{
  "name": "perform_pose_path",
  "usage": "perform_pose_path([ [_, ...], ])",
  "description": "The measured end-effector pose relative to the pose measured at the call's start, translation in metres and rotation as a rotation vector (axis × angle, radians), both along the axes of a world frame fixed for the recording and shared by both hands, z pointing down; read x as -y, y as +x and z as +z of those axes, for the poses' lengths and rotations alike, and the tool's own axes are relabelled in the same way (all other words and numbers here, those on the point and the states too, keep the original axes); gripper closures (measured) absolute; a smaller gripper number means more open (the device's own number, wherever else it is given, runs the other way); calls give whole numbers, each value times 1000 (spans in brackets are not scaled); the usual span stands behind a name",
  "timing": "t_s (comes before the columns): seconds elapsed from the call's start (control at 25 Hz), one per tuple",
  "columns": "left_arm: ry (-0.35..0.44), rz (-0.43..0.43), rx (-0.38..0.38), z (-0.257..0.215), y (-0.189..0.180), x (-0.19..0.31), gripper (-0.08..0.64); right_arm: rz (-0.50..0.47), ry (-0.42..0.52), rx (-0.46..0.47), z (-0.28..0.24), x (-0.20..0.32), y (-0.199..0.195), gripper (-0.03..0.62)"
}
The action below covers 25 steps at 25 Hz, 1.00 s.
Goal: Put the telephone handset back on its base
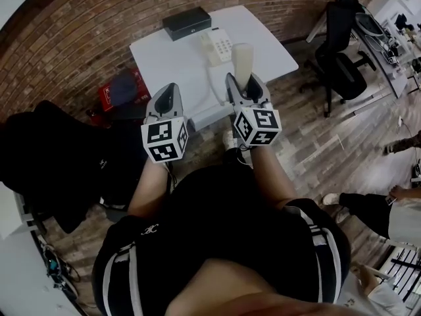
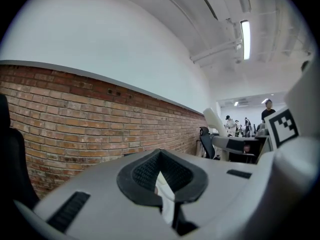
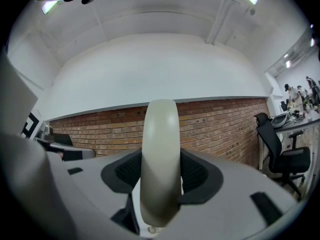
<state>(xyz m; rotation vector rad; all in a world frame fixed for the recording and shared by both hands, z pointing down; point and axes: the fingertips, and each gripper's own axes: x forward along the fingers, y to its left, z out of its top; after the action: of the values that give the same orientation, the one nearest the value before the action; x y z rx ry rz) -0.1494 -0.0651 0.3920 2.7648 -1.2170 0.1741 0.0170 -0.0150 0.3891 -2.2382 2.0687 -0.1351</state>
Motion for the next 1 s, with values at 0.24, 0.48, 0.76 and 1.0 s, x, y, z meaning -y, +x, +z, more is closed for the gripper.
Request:
perform_pose_path([
  [0.24, -3, -15, 14, 5, 36, 43, 565, -21, -37, 14, 15, 53, 34, 394],
  [0.48, -40, -58, 15, 16, 71, 94, 565, -61, -101, 28, 35, 113, 71, 394],
  [0.76, -70, -108, 43, 21, 108, 145, 565, -122, -212, 53, 67, 176, 104, 394],
  [1.0, -124, -189, 60, 33, 129, 184, 565, -192, -351, 74, 105, 227, 124, 394],
])
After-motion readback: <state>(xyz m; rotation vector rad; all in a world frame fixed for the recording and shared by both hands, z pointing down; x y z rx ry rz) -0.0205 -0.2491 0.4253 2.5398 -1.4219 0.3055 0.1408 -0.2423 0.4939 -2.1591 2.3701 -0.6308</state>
